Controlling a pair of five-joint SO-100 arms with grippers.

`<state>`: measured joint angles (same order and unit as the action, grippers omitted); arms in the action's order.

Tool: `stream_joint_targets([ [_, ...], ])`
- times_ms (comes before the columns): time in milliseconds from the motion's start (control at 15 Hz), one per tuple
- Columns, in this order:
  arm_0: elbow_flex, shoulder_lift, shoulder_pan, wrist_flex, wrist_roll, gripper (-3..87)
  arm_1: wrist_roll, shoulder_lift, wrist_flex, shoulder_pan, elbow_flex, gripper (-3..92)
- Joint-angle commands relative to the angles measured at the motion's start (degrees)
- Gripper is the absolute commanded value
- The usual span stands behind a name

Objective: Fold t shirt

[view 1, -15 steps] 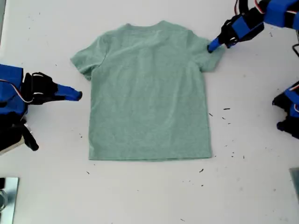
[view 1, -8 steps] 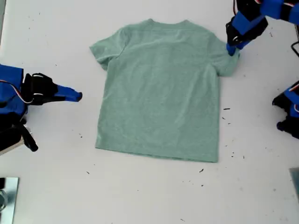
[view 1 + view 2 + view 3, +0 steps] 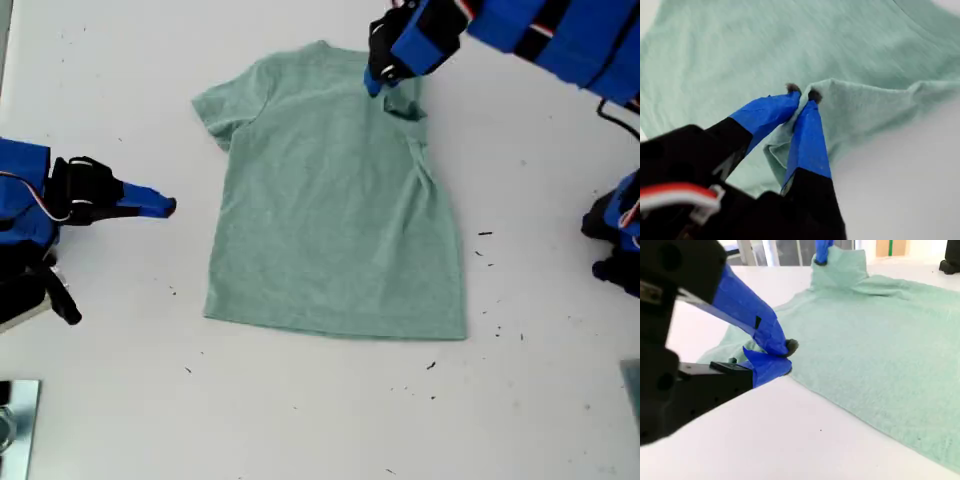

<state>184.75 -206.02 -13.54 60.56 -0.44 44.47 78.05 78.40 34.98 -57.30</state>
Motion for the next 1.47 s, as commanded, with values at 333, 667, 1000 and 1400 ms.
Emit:
stream_joint_targets([
  [333, 0.18, -0.44, -0.62, -0.44, -0.35, 0.4, -2.72, -4.83, -1.49, -4.13, 6.33, 24.9],
  [667, 0.18, -0.44, -0.53, -0.35, -0.26, -0.1, -0.26, 32.78, 11.34, -2.99, -28.56, 5.6],
  [1000, 0.18, -0.44, -0.62, -0.44, -0.62, -0.1, -7.38, 63.54, -11.87, -1.67, -93.6, 2.4],
  [1400, -41.92, 45.79, -4.66, 5.71, 6.06, -0.2, -4.57, 63.54, -14.85, 0.62, -97.21, 2.4],
])
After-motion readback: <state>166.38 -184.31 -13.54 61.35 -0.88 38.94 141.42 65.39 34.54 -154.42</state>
